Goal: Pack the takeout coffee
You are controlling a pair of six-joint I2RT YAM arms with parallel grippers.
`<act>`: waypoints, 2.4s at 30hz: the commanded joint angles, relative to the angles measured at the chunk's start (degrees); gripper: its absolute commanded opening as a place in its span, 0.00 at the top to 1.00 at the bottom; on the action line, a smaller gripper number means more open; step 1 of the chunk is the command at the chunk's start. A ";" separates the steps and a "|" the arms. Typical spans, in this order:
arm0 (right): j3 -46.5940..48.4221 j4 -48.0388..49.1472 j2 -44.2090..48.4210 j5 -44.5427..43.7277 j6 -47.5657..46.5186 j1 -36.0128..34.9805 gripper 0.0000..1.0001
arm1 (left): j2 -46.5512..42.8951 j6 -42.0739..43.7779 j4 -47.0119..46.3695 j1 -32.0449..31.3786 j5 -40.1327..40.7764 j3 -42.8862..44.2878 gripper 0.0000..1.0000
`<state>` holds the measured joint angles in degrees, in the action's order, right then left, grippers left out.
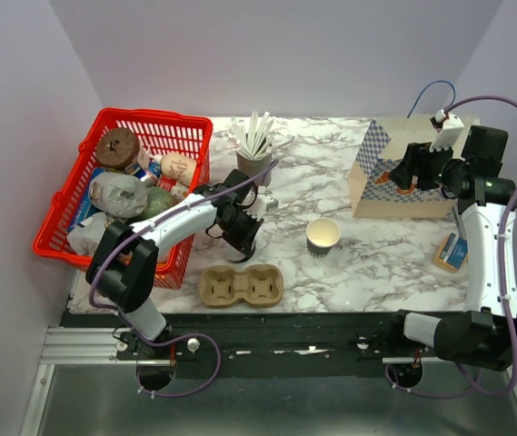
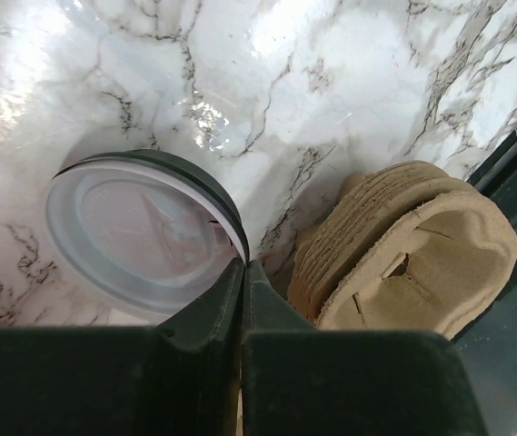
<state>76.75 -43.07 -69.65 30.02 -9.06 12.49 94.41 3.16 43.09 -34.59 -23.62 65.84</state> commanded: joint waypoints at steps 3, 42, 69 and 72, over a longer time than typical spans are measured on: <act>-1.34 1.67 0.57 1.97 0.80 0.34 0.24 | -1.34 -1.84 -3.45 1.37 -1.78 -1.59 0.89; -2.22 2.02 0.57 2.85 1.41 0.34 0.23 | -5.20 -0.97 -16.90 4.44 -11.97 -8.81 0.75; -2.22 2.29 -0.67 2.76 1.06 0.34 0.23 | -3.88 13.53 -14.26 2.42 3.92 -8.53 0.73; -2.40 2.38 -0.67 2.85 1.06 0.34 0.23 | -3.71 16.35 -14.17 2.86 5.33 -9.24 0.74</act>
<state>74.24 -41.95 -70.57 31.48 -8.36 12.49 90.45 16.12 30.17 -32.10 -23.22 58.30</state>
